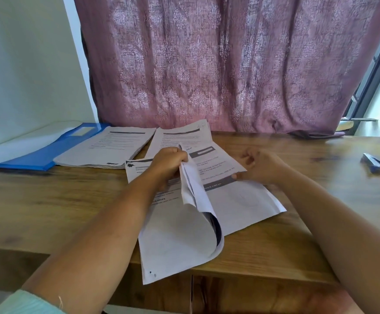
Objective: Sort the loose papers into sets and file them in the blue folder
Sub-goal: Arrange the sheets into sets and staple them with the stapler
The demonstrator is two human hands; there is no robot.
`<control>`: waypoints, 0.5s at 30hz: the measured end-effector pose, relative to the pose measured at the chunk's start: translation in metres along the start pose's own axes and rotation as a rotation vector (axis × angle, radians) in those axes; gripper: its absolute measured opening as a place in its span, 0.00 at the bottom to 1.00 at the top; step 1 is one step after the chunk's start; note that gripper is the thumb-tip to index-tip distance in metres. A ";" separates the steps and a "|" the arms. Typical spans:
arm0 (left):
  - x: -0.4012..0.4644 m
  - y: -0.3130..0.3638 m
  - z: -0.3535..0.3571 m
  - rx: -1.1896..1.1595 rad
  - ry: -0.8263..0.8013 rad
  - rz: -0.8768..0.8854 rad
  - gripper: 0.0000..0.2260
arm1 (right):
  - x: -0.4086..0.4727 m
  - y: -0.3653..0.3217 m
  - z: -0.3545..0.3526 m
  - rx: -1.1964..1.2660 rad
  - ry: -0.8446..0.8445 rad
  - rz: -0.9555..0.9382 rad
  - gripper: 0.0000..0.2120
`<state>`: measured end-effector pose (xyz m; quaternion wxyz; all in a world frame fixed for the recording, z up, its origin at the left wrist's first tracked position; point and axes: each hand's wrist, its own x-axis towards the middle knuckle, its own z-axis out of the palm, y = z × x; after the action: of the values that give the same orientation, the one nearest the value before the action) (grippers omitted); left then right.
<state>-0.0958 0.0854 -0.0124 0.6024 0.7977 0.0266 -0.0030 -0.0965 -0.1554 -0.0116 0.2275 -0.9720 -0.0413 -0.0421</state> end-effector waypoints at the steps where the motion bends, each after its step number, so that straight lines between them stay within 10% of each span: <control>1: -0.002 0.000 0.000 0.014 0.017 -0.002 0.04 | -0.001 0.003 -0.002 0.088 -0.023 0.029 0.22; 7: -0.001 0.000 0.002 -0.011 0.022 0.101 0.12 | -0.016 -0.017 -0.006 1.155 -0.456 -0.152 0.24; 11: -0.004 0.003 0.001 -0.133 0.000 -0.002 0.28 | -0.021 -0.029 0.004 1.166 -0.823 -0.266 0.25; 15: -0.002 0.004 -0.001 -0.160 0.041 0.005 0.09 | -0.017 -0.028 0.006 1.174 -0.514 -0.121 0.15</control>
<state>-0.0977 0.0848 -0.0081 0.6637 0.7469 0.0370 0.0169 -0.1158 -0.1288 -0.0066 0.7017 -0.6608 -0.1653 0.2091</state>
